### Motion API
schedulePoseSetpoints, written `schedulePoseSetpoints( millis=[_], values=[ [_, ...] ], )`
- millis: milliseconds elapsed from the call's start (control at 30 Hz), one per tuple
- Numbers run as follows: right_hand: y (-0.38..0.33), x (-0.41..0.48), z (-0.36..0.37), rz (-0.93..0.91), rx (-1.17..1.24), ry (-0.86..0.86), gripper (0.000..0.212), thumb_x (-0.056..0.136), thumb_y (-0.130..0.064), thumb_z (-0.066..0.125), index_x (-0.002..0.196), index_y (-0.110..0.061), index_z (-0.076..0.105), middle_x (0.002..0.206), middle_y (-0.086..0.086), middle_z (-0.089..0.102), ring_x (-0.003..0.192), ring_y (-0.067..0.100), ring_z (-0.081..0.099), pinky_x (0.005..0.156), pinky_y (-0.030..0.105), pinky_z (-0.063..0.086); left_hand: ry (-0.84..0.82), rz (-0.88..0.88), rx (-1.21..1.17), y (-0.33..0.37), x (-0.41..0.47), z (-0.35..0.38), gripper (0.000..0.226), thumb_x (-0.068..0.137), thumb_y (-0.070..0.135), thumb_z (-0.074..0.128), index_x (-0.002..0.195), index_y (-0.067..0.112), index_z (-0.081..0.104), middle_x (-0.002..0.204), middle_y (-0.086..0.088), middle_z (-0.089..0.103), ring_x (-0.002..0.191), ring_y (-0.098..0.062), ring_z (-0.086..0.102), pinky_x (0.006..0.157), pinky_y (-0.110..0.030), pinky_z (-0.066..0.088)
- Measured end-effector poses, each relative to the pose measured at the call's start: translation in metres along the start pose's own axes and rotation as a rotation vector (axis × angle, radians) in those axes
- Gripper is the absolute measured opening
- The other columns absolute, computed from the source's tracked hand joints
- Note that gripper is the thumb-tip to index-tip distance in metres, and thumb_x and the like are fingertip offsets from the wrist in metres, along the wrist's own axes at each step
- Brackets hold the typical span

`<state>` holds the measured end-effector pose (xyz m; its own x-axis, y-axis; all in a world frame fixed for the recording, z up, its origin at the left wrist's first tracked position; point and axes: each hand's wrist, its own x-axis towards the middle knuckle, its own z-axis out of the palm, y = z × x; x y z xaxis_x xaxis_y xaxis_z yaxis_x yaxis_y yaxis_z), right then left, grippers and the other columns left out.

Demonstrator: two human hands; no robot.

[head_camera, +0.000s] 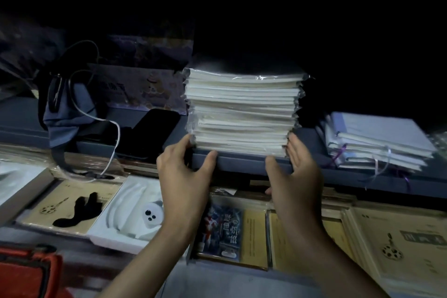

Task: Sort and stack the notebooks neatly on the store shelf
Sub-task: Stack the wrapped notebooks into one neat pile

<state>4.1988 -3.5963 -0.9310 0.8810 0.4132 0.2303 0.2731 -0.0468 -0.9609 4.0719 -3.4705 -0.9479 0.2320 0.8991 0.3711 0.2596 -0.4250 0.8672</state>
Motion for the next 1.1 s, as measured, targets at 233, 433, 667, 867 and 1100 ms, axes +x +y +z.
schedulePoseSetpoints(
  millis=[233, 433, 667, 867, 1100],
  values=[
    [-0.011, -0.007, 0.003, 0.069, -0.076, -0.094, 0.079, 0.098, -0.012, 0.061, 0.162, -0.034, 0.022, 0.165, -0.009, 0.030, 0.083, -0.021, 0.058, 0.074, 0.041, 0.064, -0.124, -0.104, -0.258, 0.010, 0.008, -0.018, 0.029, 0.089, 0.030, 0.083, 0.116, 0.022, 0.077, 0.107, 0.005, 0.077, 0.103, -0.013, 0.072, 0.094, -0.041, 0.058],
    [-0.018, -0.007, -0.015, 0.046, -0.154, -0.193, 0.078, 0.102, -0.015, 0.061, 0.163, -0.034, 0.018, 0.154, -0.012, 0.041, 0.116, 0.022, 0.061, 0.086, 0.048, 0.060, -0.188, 0.126, -0.002, 0.008, 0.000, -0.024, 0.031, 0.088, 0.040, 0.078, 0.117, 0.032, 0.070, 0.110, 0.011, 0.073, 0.104, -0.013, 0.068, 0.087, -0.045, 0.058],
    [-0.028, -0.007, -0.047, 0.072, -0.059, -0.234, 0.058, 0.099, -0.008, 0.064, 0.152, -0.024, 0.048, 0.152, -0.009, 0.050, 0.141, 0.012, 0.045, 0.091, 0.048, 0.060, -0.207, 0.055, -0.100, 0.015, -0.009, -0.044, 0.046, 0.093, 0.025, 0.080, 0.137, 0.020, 0.069, 0.124, 0.012, 0.072, 0.117, -0.001, 0.065, 0.102, -0.027, 0.055],
    [-0.049, -0.009, -0.060, 0.031, 0.083, -0.099, 0.038, 0.099, -0.007, 0.063, 0.135, -0.021, 0.064, 0.125, -0.005, 0.067, 0.108, 0.008, 0.065, 0.064, 0.024, 0.058, -0.054, -0.110, -0.432, 0.041, -0.010, -0.052, 0.047, 0.095, 0.033, 0.077, 0.137, 0.016, 0.068, 0.127, 0.003, 0.074, 0.119, -0.007, 0.067, 0.110, -0.041, 0.053],
    [-0.056, 0.008, -0.032, -0.174, 0.116, 0.070, 0.048, 0.100, -0.010, 0.061, 0.145, -0.027, 0.054, 0.134, -0.011, 0.059, 0.114, -0.005, 0.059, 0.093, 0.017, 0.053, 0.037, 0.024, -0.453, 0.060, 0.005, -0.020, 0.057, 0.103, 0.043, 0.064, 0.156, 0.029, 0.047, 0.154, 0.013, 0.053, 0.143, -0.002, 0.047, 0.121, -0.037, 0.041]
  ],
)
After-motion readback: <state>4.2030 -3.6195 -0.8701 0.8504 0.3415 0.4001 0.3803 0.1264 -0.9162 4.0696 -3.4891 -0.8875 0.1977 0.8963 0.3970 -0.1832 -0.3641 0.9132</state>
